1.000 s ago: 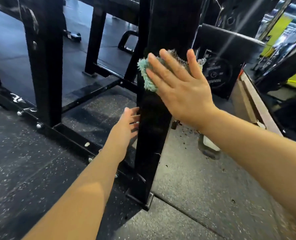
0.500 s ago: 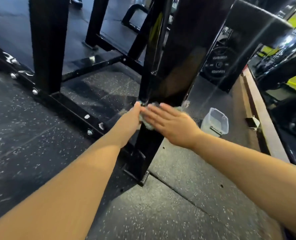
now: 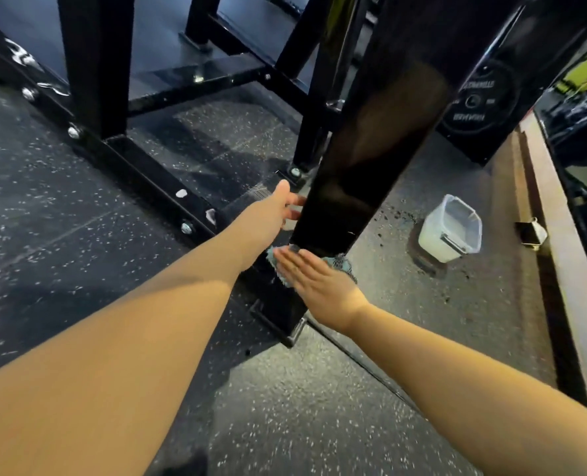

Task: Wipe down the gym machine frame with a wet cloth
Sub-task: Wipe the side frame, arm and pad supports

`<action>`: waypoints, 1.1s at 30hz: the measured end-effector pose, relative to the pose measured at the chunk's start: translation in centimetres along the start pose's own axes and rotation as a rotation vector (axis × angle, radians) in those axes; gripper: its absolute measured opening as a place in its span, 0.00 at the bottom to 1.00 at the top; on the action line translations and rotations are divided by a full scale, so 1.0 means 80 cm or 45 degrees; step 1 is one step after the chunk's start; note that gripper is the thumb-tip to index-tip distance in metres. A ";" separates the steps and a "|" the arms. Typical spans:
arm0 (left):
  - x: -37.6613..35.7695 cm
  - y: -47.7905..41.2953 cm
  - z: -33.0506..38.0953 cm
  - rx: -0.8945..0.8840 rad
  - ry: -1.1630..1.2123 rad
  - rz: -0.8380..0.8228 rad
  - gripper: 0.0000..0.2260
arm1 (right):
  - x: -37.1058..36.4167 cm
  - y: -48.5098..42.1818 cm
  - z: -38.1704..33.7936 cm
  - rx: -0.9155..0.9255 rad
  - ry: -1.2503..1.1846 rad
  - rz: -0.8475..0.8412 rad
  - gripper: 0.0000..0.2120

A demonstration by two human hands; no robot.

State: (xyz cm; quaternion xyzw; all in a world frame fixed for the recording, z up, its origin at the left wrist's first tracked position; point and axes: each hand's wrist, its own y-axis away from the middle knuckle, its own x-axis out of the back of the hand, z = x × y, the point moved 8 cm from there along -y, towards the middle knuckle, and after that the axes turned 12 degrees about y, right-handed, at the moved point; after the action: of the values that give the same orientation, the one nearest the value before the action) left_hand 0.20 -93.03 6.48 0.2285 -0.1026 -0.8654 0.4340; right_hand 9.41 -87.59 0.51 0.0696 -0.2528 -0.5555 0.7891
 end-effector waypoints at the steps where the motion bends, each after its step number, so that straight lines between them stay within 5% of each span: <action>1: -0.001 -0.001 -0.002 -0.012 0.031 0.012 0.21 | 0.005 0.002 0.011 -0.041 -0.038 0.065 0.30; 5: 0.006 -0.002 -0.003 -0.109 0.192 0.063 0.21 | 0.046 0.056 0.138 -0.575 -0.102 0.424 0.28; 8: 0.013 -0.003 0.000 -0.150 0.184 0.083 0.21 | 0.056 0.086 0.196 -0.758 -0.046 0.482 0.28; 17: 0.008 -0.010 -0.008 -0.089 0.188 0.033 0.18 | 0.010 0.046 0.040 -0.226 -0.022 0.176 0.31; 22: 0.007 -0.011 -0.006 -0.092 0.202 0.014 0.21 | 0.056 0.085 0.167 -0.755 -0.039 0.446 0.28; 24: 0.006 -0.009 -0.003 -0.075 0.207 0.026 0.21 | 0.059 0.088 0.179 -0.794 -0.058 0.465 0.27; 33: 0.013 -0.002 -0.015 0.005 0.028 -0.002 0.24 | -0.001 -0.023 -0.032 0.124 0.035 -0.082 0.31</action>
State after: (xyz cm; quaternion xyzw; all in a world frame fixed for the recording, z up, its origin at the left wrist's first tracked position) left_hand 0.11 -93.70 5.05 0.2389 -0.0996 -0.8629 0.4341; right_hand 9.05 -88.68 -2.41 0.1239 -0.2663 -0.5666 0.7698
